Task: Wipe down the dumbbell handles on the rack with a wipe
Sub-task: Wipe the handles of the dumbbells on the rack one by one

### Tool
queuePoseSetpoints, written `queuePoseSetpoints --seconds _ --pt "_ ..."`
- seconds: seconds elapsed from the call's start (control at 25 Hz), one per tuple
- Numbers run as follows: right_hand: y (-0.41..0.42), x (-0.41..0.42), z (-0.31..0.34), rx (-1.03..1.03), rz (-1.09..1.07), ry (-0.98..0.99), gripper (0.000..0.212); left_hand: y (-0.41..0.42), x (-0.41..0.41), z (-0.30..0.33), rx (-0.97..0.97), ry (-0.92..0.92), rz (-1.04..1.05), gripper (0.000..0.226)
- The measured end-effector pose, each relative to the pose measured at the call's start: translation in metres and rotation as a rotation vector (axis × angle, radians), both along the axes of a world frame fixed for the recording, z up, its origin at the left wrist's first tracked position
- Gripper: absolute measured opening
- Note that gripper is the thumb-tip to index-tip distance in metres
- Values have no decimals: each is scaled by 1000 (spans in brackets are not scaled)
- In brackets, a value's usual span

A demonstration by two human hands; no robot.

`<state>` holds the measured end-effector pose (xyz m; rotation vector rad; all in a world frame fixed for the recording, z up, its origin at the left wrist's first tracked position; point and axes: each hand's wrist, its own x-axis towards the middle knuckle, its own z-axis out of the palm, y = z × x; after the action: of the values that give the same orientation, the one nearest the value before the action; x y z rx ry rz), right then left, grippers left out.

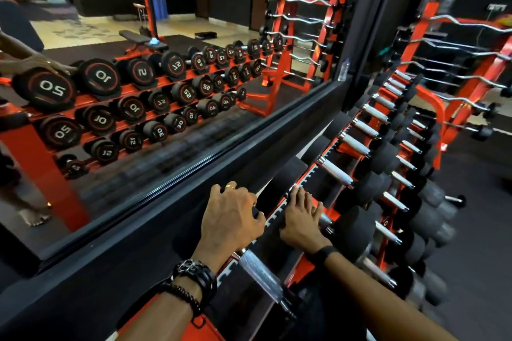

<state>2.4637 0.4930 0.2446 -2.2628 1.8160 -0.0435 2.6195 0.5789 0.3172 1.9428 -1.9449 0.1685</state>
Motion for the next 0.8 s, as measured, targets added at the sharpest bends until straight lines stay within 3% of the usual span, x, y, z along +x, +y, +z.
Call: queuePoseSetpoints --seconds 0.08,0.2,0.24,0.36,0.4,0.56,0.6,0.72,0.8 --pt "-14 -5 2 -10 -28 -14 88 -2 -1 -1 9 -23 4 37" --pt "-39 -8 33 123 -143 -183 53 -2 0 -3 17 -42 12 37" --pt "-35 -9 31 102 -112 -153 57 -2 0 -4 13 -45 11 37" --pt "-2 -6 4 -27 -16 -6 96 -5 2 -5 7 -53 2 37" --pt "-1 -7 1 -62 -11 8 97 -5 2 -5 13 -55 -1 37" --pt "-32 -11 36 83 -144 -198 38 -4 1 -5 25 -61 -8 36" --pt "-31 -11 36 49 -115 -181 34 -3 1 -6 21 -55 -7 36" --pt "-11 -4 14 -92 -11 -52 67 -5 3 -7 6 -59 -9 37" --pt "-20 -9 14 -63 -48 -167 61 -4 2 -6 6 -52 -14 36"
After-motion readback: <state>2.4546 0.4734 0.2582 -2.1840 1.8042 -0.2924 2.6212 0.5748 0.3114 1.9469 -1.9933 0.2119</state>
